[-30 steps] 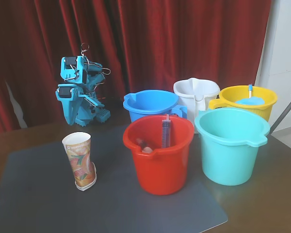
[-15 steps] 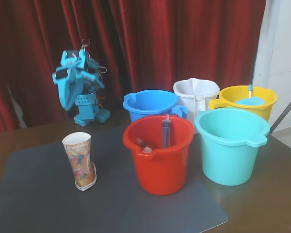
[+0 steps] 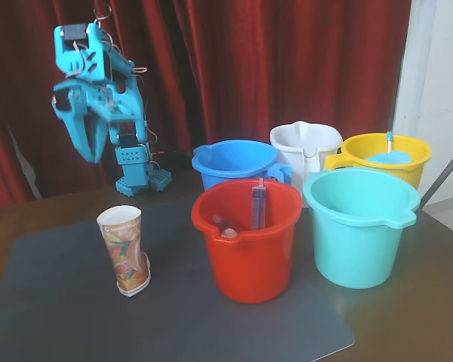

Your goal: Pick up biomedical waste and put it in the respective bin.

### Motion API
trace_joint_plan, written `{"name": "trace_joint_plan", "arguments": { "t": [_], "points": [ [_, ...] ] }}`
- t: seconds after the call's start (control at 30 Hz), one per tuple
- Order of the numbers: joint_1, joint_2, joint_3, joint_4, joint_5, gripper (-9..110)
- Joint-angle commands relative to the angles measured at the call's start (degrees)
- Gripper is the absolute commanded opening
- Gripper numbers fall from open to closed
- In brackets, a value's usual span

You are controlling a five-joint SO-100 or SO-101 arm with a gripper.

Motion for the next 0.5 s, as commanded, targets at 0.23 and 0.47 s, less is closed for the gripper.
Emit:
{"name": "trace_joint_plan", "arguments": {
  "t": [0.23,0.47],
  "points": [
    [-11.3,-22.6,-35.5,18.0,19.2,2],
    [-16.3,-29.3,-35.3,18.1,20.2,49]
  ]
}}
